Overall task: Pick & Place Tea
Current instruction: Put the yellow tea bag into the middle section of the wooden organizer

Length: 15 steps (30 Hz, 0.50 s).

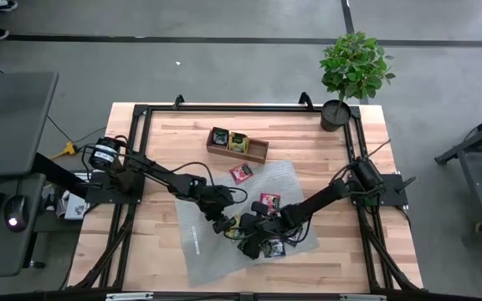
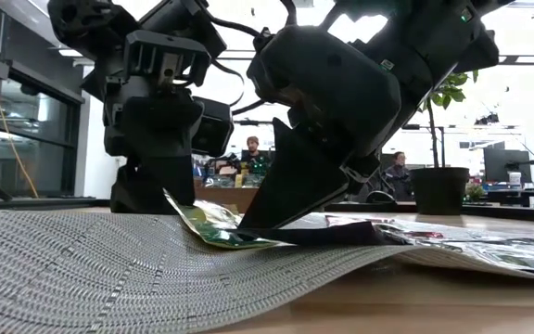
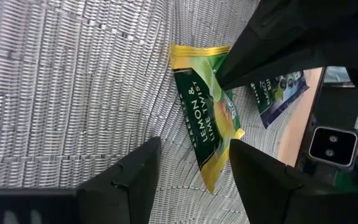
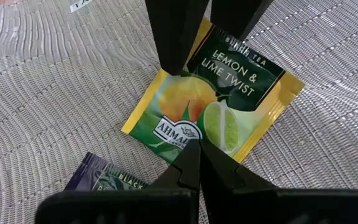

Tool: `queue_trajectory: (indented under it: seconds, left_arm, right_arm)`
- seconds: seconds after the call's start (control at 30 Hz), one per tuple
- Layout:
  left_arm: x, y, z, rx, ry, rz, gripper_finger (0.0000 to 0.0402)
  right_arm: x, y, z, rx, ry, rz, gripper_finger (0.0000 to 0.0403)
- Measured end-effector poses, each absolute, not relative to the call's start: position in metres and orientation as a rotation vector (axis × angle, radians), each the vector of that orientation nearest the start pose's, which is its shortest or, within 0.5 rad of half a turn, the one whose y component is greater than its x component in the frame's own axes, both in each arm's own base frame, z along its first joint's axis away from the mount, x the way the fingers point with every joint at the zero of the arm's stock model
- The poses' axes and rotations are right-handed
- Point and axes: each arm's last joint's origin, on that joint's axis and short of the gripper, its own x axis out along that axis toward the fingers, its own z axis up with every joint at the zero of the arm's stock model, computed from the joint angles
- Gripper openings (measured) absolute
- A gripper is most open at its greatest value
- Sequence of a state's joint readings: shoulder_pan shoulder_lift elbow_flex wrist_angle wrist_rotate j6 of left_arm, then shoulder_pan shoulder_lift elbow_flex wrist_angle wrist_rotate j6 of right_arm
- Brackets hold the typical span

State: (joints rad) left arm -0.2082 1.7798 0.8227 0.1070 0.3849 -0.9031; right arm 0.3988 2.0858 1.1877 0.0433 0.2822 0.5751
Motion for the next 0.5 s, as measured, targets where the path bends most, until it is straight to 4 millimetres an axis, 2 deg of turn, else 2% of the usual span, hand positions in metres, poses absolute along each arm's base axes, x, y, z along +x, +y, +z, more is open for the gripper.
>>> queue_trajectory:
  seconds: [0.23, 0.5]
  left_arm:
    - [0.319, -0.069, 0.124, -0.889, 1.061, -0.160, 0.0153]
    - [0.319, -0.066, 0.124, -0.869, 1.066, -0.206, 0.0062]
  right_arm:
    - [0.383, 0.154, 0.107, 0.267, 0.809, -0.107, 0.0000]
    - [0.382, 0.155, 0.107, 0.271, 0.812, -0.103, 0.0000]
